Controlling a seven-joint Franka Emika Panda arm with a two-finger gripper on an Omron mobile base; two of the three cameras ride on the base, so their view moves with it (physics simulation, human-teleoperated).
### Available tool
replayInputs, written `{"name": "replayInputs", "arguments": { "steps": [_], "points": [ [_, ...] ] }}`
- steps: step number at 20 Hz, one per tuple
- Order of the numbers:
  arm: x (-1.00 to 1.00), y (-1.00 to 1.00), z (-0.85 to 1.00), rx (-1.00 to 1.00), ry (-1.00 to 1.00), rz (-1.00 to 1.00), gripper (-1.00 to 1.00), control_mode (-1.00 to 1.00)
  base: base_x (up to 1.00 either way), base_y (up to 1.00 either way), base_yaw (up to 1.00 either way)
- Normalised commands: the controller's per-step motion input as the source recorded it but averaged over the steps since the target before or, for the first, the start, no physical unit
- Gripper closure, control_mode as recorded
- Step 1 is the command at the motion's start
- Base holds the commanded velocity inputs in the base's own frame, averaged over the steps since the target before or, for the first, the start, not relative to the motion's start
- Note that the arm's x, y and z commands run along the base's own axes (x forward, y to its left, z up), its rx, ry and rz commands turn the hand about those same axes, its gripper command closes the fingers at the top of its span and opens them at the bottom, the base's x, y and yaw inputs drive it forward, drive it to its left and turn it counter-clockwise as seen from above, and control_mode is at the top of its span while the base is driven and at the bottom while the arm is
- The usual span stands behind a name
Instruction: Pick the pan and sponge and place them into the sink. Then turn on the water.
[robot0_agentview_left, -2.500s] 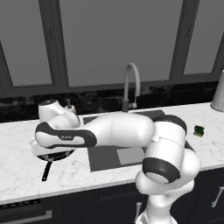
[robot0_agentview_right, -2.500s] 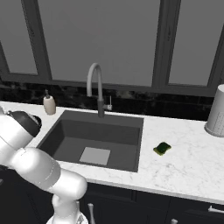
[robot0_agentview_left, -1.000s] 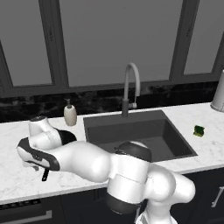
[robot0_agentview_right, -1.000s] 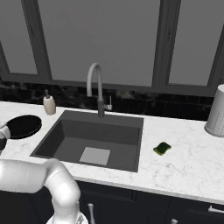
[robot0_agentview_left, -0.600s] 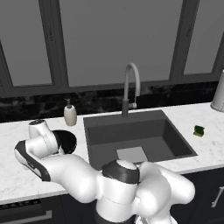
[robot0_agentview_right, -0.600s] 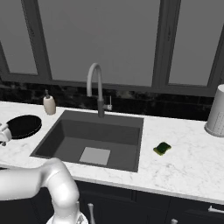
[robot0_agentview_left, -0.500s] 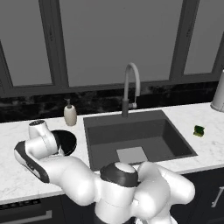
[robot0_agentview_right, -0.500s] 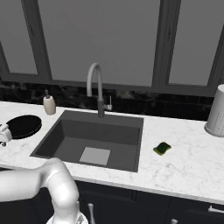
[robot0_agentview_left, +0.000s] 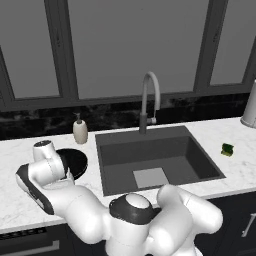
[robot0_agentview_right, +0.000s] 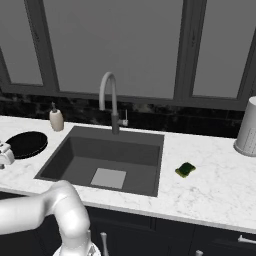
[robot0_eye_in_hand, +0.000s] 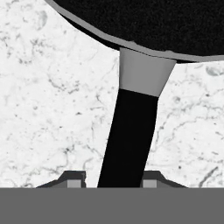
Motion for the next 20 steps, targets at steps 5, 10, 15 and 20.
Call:
{"name": "replayInputs", "arguments": {
  "steps": [5,10,15,20],
  "points": [
    [0.00,-0.01,0.00,0.00,0.00,0.00,1.00,-1.00,0.00,0.00,0.00],
    [-0.09,-0.10,-0.01,0.00,0.00,0.00,1.00,-1.00,0.00,0.00,0.00],
    [-0.11,-0.20,0.18,0.05,-0.01,-0.06,1.00,-1.00,0.00,0.00,0.00],
    [-0.09,-0.35,0.18,0.03,0.00,-0.17,1.00,-1.00,0.00,0.00,0.00]
  ]
}}
